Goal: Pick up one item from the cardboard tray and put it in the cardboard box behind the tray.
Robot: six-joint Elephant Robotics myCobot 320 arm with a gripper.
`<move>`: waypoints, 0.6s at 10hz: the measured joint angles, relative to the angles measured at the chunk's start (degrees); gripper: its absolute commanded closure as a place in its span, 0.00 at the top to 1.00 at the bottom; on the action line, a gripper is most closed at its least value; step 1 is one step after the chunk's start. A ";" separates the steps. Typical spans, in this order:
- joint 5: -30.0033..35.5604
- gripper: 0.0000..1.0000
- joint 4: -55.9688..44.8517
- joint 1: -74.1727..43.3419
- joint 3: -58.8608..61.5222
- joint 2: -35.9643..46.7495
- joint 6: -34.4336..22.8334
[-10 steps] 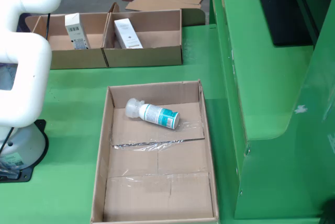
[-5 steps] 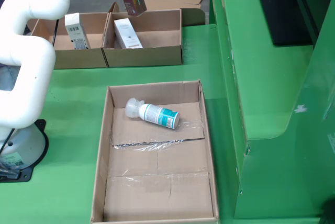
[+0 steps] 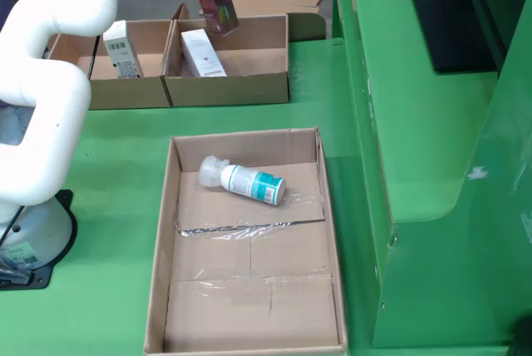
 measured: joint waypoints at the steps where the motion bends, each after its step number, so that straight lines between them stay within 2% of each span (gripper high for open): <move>1: 0.00 0.00 0.00 -0.62 0.00 -0.61 0.00; 6: 0.00 0.00 0.09 -1.94 0.00 -3.34 0.00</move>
